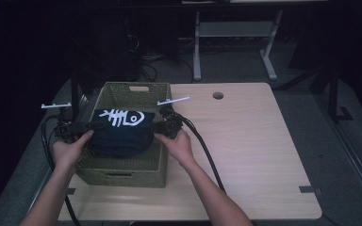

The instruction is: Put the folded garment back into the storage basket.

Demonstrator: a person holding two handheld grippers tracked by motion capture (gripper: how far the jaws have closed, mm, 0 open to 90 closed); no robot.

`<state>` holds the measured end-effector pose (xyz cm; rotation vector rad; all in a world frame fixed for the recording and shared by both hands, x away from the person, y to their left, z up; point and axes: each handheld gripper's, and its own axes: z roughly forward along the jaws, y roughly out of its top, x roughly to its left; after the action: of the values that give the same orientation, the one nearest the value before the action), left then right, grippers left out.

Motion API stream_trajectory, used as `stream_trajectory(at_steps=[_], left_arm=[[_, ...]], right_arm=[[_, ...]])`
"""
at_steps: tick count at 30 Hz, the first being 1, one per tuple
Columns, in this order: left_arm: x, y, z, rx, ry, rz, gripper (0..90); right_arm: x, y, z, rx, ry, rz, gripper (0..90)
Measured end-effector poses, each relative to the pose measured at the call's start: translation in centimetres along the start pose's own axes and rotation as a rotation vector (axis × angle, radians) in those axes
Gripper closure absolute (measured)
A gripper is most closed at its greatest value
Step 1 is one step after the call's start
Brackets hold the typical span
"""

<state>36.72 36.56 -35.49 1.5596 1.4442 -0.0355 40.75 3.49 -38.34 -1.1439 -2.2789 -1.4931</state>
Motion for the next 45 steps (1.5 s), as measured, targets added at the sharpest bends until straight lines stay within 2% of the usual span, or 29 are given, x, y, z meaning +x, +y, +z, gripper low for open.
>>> stream_trajectory(at_steps=[4,7,15,20,24,32,38,41,43,45], left_arm=[[0.2,0.0,0.0,0.007,0.007,-0.009,68.5],[0.3,0.0,0.3,0.021,0.024,-0.014,68.4],[0.3,-0.1,1.2,0.053,0.059,0.001,68.4],[0.4,-0.2,1.4,0.063,0.068,-0.011,67.5],[0.6,-0.2,1.4,0.08,0.094,-0.014,67.8],[0.5,-0.3,1.5,0.093,0.132,-0.017,64.8],[0.6,-0.3,1.5,0.08,0.133,-0.017,60.1],[0.6,-0.4,1.5,0.069,0.14,-0.028,56.0],[0.6,-0.4,1.5,0.063,0.157,-0.024,54.3],[0.6,-0.3,1.3,0.045,0.154,-0.03,52.6]], right_arm=[[-0.1,-0.2,0.1,-0.001,-0.001,0.006,72.9],[0.0,-0.4,0.2,-0.001,-0.02,-0.005,72.9],[-0.3,-0.8,0.3,0.009,-0.046,-0.001,72.5],[-0.4,-1.0,0.3,0.013,-0.06,-0.018,72.1],[-0.2,-1.0,0.4,0.016,-0.077,-0.037,71.2],[0.0,-1.0,0.4,0.022,-0.081,-0.036,71.1],[0.1,-1.0,0.2,0.016,-0.099,-0.05,69.1],[0.5,-0.9,0.0,0.008,-0.143,-0.074,64.0],[0.7,-0.9,-0.4,-0.005,-0.171,-0.07,62.5],[0.7,-0.7,-0.8,-0.011,-0.171,-0.065,61.0]])
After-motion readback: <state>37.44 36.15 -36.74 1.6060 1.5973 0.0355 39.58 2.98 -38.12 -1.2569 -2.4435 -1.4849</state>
